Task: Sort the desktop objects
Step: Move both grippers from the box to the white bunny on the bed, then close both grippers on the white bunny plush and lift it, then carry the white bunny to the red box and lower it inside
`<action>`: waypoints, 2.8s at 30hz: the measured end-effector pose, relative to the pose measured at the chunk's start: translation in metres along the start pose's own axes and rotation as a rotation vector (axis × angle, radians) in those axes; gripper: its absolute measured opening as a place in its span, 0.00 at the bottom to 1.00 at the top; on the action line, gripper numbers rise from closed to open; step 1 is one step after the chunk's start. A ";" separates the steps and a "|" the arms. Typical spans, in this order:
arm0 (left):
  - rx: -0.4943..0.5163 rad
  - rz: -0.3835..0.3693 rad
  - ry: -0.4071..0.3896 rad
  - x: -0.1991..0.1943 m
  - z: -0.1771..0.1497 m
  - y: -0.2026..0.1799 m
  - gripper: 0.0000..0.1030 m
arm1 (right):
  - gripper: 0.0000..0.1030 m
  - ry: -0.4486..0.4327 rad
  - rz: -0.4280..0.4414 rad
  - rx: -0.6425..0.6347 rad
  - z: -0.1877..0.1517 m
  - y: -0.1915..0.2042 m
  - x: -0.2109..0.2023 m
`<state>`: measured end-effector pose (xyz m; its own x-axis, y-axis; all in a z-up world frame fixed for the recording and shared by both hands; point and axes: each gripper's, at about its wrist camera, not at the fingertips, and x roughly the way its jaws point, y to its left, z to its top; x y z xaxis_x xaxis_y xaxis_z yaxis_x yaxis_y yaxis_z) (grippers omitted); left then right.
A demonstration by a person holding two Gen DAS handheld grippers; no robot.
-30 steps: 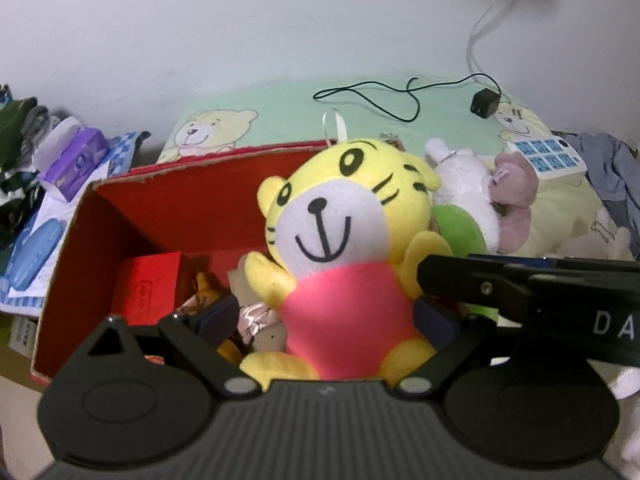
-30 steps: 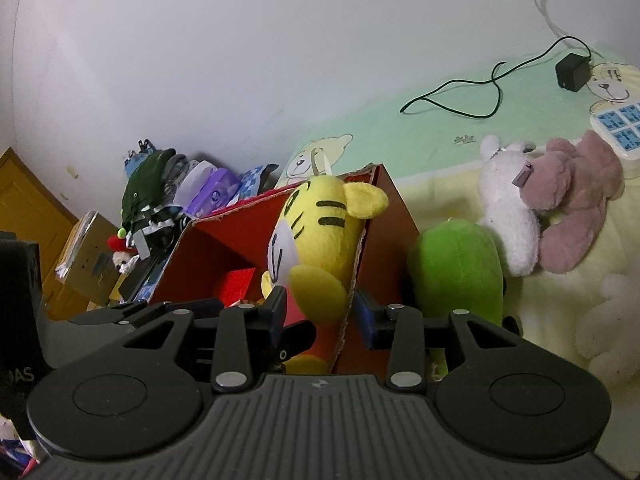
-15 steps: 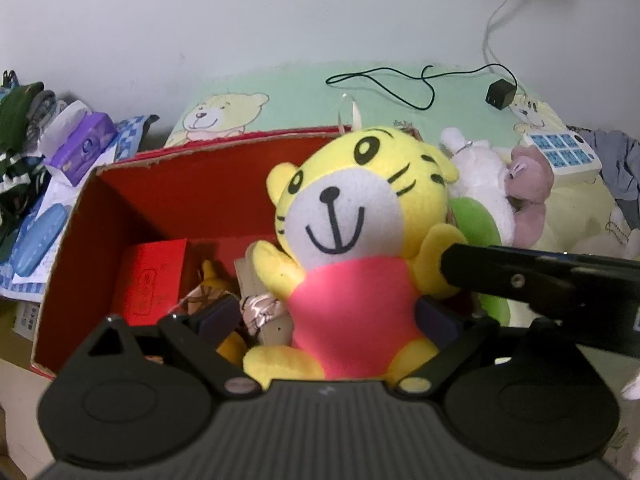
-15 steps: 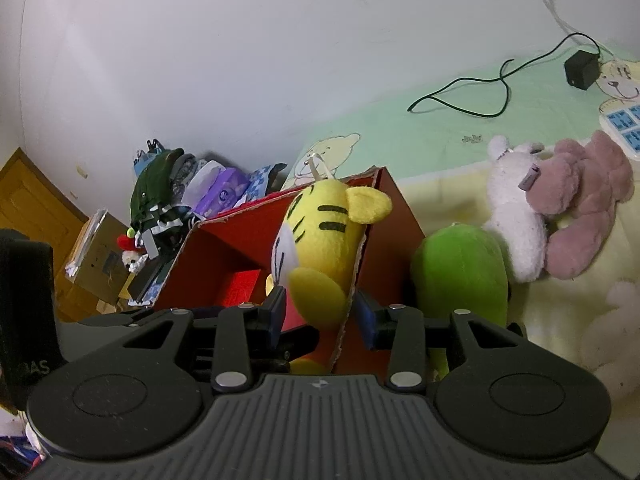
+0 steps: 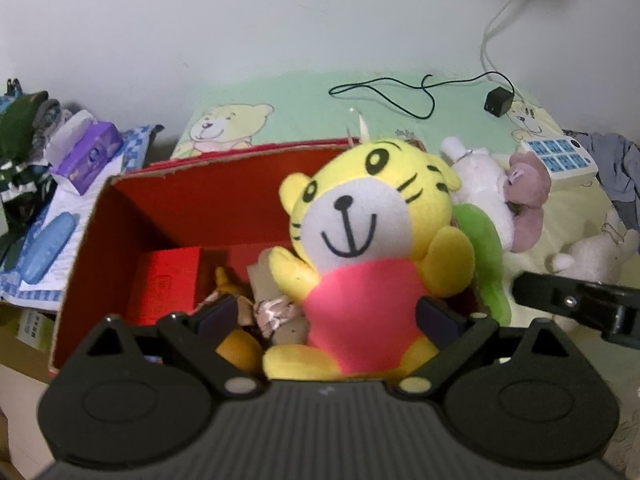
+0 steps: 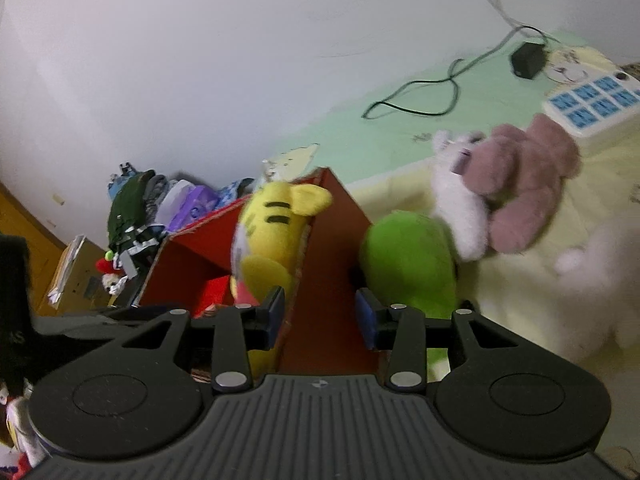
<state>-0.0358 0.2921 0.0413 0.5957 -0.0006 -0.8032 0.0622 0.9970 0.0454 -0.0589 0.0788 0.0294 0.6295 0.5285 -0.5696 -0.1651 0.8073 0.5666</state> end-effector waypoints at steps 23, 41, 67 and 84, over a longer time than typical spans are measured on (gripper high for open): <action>0.215 -0.467 -0.063 -0.015 0.005 -0.141 0.91 | 0.51 -0.138 -0.179 0.363 -0.027 -0.155 -0.101; 0.247 -0.481 0.180 0.124 0.013 -0.240 0.86 | 0.53 -0.078 -0.009 0.571 -0.004 -0.257 -0.058; 0.186 -0.526 0.076 0.050 0.004 -0.227 0.73 | 0.56 -0.018 0.255 0.516 0.013 -0.233 -0.064; 0.048 -0.450 -0.249 -0.072 0.011 -0.038 0.74 | 0.56 -0.115 0.456 0.252 0.035 -0.048 -0.063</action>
<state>-0.0719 0.2529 0.1039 0.6742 -0.4524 -0.5837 0.3889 0.8894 -0.2401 -0.0636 -0.0027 0.0590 0.6179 0.7675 -0.1708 -0.2627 0.4063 0.8752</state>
